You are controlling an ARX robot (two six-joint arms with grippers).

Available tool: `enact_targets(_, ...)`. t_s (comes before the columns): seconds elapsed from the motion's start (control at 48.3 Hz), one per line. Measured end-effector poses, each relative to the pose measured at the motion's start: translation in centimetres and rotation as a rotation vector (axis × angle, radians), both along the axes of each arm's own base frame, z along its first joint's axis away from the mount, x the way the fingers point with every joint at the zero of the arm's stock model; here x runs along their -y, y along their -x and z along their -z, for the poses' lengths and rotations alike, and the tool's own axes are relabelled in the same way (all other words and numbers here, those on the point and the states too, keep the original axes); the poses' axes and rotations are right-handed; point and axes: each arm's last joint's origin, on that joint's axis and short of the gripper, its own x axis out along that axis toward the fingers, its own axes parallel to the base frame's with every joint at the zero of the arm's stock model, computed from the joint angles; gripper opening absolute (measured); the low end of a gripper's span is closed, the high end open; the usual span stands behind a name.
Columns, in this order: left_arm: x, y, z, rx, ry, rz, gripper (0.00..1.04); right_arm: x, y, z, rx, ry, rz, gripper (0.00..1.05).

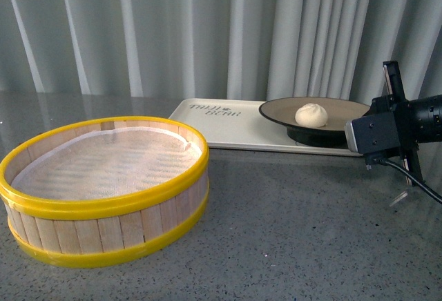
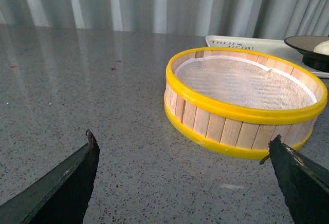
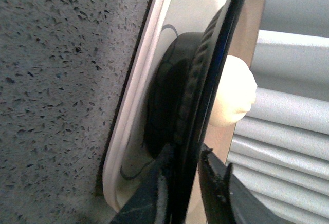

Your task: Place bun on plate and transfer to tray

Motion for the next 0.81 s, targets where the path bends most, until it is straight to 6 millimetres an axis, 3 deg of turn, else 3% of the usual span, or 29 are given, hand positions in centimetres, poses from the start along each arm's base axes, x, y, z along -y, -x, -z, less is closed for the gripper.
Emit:
enact_targets(0.145,0.0,0.0,0.0,0.0,0.0,0.0,0.98,-0.2,0.8,0.1,-0.002,-0.004,-0.003,0.37)
enact_targets(0.248,0.0,0.0,0.0,0.0,0.0,0.0,0.98,-1.0,2.9,-1.0,0.039,-0.046,0.007,0.58)
enact_targets(0.393,0.0,0.0,0.0,0.0,0.0,0.0,0.98,-3.4,8.4,-5.3,0.222,-0.214,0.1,0.86)
enact_targets(0.455,0.0,0.0,0.0,0.0,0.0,0.0,0.98,-4.7,12.0,-6.8,0.271,-0.358,0.196,0.98)
enact_targets(0.538,0.0,0.0,0.0,0.0,0.0,0.0,0.98,-5.6,15.6,-7.1,0.201,-0.514,0.328,0.96)
enact_targets(0.621,0.0,0.0,0.0,0.0,0.0,0.0,0.98,-6.5,21.5,-5.4,-0.014,-0.791,0.567,0.96)
enact_targets(0.663,0.0,0.0,0.0,0.0,0.0,0.0,0.98,-6.4,22.4,-5.1,-0.069,-0.933,0.619,0.96)
enact_targets(0.745,0.0,0.0,0.0,0.0,0.0,0.0,0.98,-6.3,22.6,-5.3,-0.101,-1.056,0.651,0.96)
enact_targets(0.807,0.0,0.0,0.0,0.0,0.0,0.0,0.98,-6.1,22.8,-5.1,-0.072,-1.193,0.699,0.9)
